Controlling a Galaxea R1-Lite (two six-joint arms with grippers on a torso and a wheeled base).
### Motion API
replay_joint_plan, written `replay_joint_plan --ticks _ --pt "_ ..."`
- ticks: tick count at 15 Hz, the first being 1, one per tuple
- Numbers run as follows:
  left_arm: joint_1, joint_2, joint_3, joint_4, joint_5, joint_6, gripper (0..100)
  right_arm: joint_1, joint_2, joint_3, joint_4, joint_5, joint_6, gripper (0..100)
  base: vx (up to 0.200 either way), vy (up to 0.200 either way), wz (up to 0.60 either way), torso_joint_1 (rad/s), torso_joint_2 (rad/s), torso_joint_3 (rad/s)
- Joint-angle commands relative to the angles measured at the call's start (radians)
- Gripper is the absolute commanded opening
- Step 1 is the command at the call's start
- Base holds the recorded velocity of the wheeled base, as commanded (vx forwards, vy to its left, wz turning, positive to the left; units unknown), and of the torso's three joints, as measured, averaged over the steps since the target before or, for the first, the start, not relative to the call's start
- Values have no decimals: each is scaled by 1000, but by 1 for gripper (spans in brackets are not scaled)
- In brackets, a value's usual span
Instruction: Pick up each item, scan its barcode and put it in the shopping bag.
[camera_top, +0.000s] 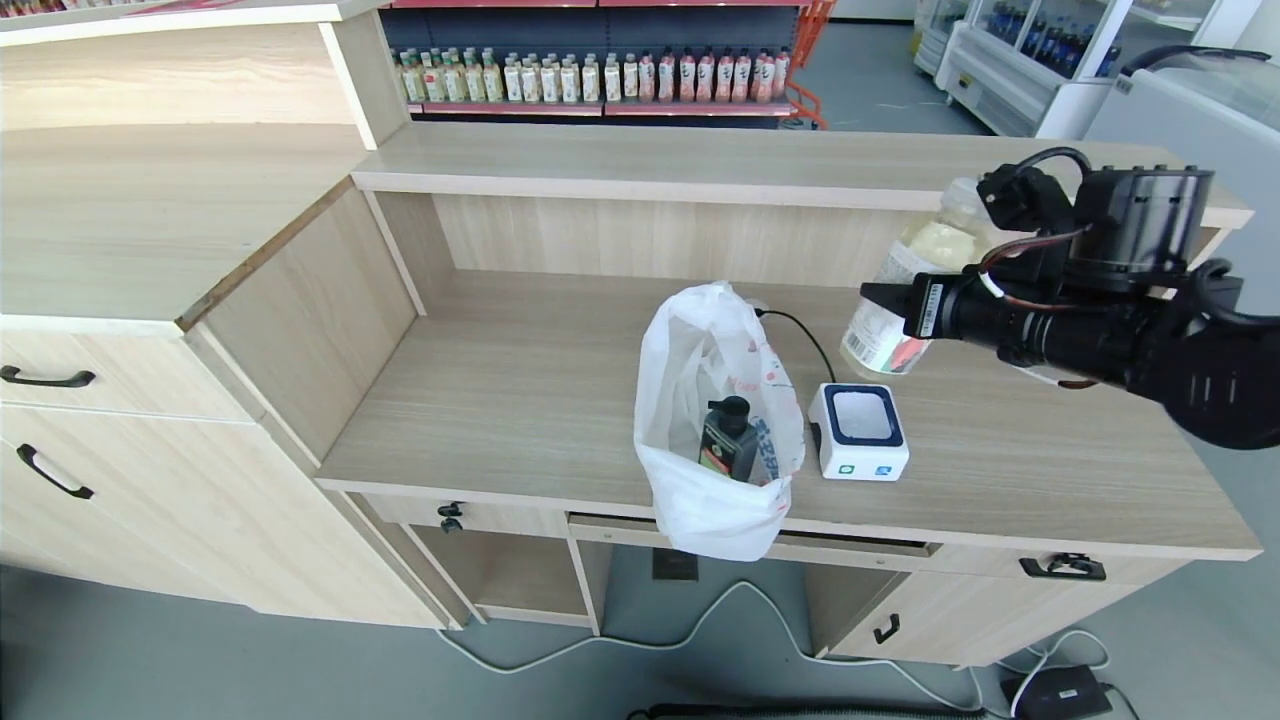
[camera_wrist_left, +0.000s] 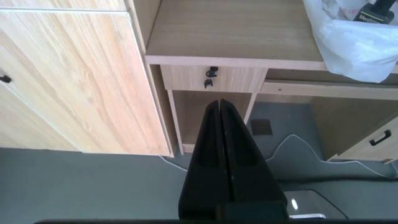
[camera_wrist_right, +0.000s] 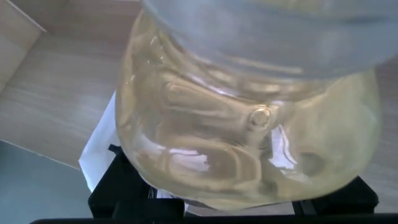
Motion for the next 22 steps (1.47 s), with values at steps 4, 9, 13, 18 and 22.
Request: replay_joint_plan --ticks 4,9,13,18,22 --pt "0 0 0 1 -1 0 0 25 335 -202 -111 53 -101 0 0 0 0 0 0 0" --pt "0 0 0 1 -1 0 0 68 497 -396 -126 101 -101 0 0 0 0 0 0 0" --pt "0 0 0 1 -1 0 0 91 568 -469 -128 128 -103 0 0 0 0 0 0 0" --pt "0 0 0 1 -1 0 0 106 635 -518 -135 130 -147 0 0 0 0 0 0 0" --pt "0 0 0 1 -1 0 0 106 668 -520 -168 142 -150 0 0 0 0 0 0 0"
